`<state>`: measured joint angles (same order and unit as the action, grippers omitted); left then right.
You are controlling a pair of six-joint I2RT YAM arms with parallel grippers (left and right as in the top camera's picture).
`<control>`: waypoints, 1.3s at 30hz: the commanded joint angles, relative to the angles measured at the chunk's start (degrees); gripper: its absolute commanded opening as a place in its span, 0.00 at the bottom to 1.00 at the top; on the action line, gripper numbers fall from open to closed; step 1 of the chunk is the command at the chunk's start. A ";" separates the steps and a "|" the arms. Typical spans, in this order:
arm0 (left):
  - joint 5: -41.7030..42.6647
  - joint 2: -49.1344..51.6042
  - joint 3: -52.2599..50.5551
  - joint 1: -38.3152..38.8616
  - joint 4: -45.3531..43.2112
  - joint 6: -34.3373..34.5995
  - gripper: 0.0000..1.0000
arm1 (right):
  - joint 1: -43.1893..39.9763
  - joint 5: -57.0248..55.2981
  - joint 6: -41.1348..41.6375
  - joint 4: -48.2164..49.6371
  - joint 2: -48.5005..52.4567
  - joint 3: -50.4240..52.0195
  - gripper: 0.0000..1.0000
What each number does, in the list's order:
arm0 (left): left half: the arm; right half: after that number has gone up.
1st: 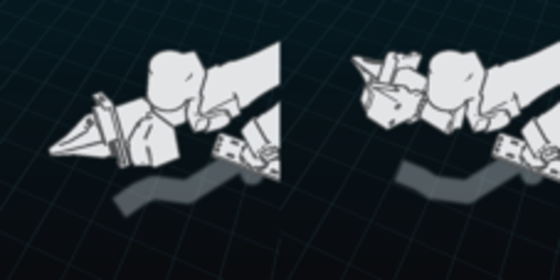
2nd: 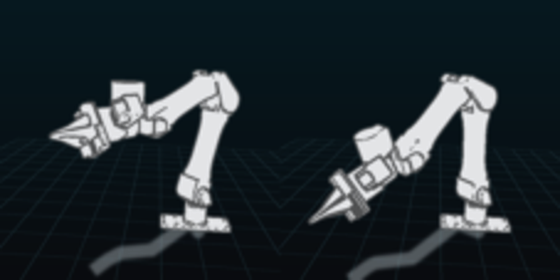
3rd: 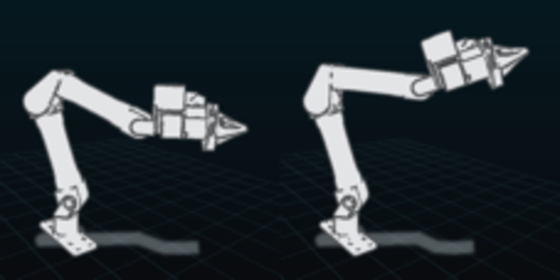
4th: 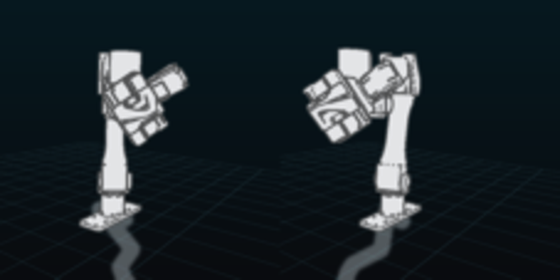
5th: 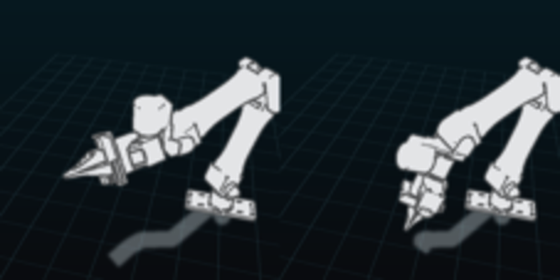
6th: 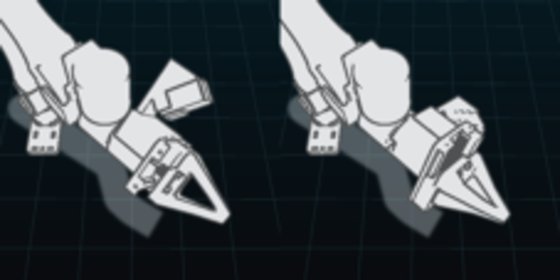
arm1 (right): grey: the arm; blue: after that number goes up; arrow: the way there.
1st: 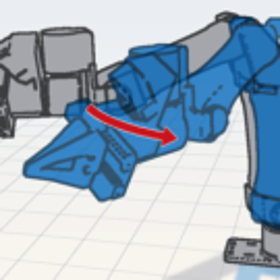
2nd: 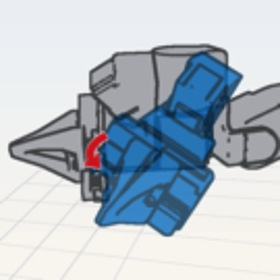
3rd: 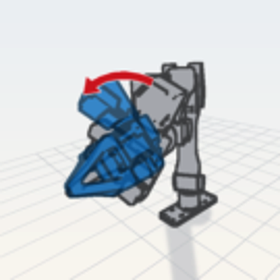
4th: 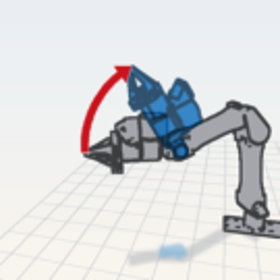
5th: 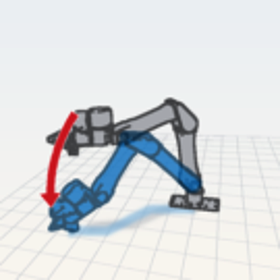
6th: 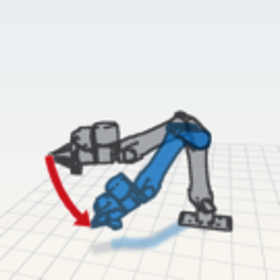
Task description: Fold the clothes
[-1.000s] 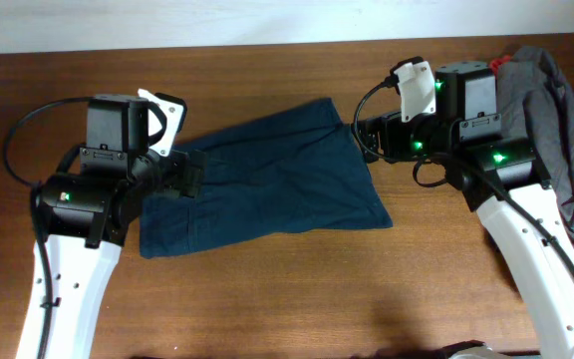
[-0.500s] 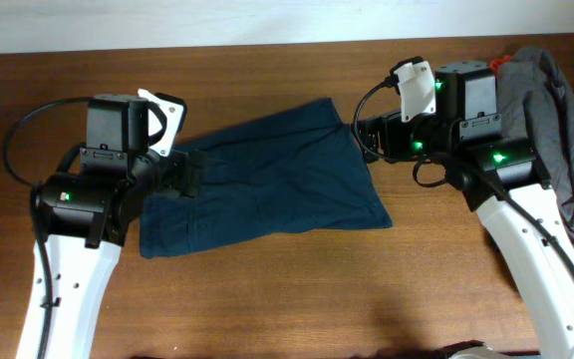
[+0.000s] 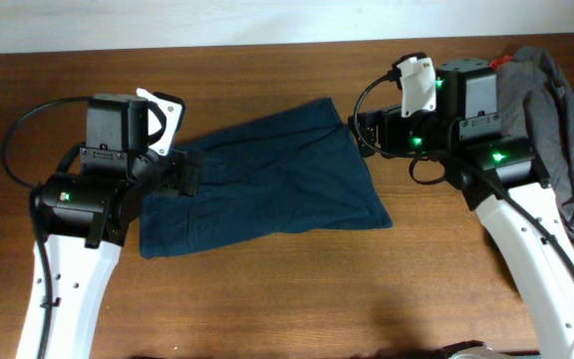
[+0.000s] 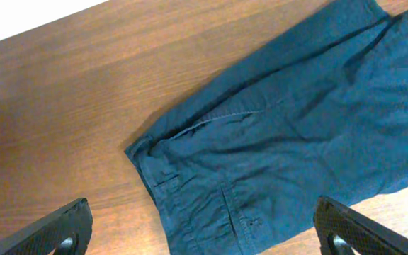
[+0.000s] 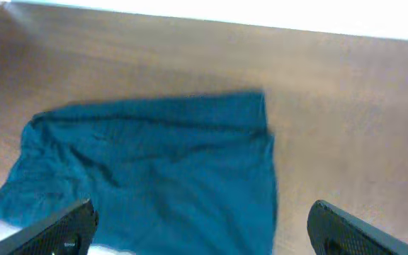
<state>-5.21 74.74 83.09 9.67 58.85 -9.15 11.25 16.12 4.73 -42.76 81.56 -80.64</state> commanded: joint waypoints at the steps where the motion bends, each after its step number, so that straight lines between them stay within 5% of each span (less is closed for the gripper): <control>1: -1.05 0.17 -0.11 -0.24 -0.13 0.33 0.99 | -0.44 1.70 5.77 -3.80 5.60 0.07 0.99; 14: 10.49 3.13 -3.72 -0.94 -1.03 -4.02 0.99 | -1.57 9.84 6.29 -6.78 19.56 0.07 0.99; 18: 22.47 5.60 -4.09 -2.36 -1.05 -4.00 0.99 | -1.77 9.79 6.27 -7.91 19.39 0.07 0.99; 20: 18.05 6.45 -4.09 -2.51 -2.93 -2.71 0.99 | -2.08 9.79 6.27 -8.48 19.39 0.07 0.99; 23: 3.19 8.52 -4.09 -4.61 -4.35 10.75 0.99 | -2.71 9.81 6.29 -8.57 19.39 0.07 0.99; 25: 1.81 10.60 -4.09 -8.11 -3.41 14.27 0.99 | -3.04 9.84 6.29 -8.59 19.39 0.07 0.99; 34: 31.12 25.92 -4.09 -28.37 -0.96 9.75 0.99 | -3.39 8.76 6.27 -9.79 19.39 0.07 0.99; 39: 32.00 34.34 -4.09 -29.81 -0.66 9.33 0.99 | -3.41 8.76 6.29 -9.79 19.39 0.07 0.99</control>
<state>20.53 105.21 79.09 -20.32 57.76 1.78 8.21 25.15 10.74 -52.49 101.23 -80.51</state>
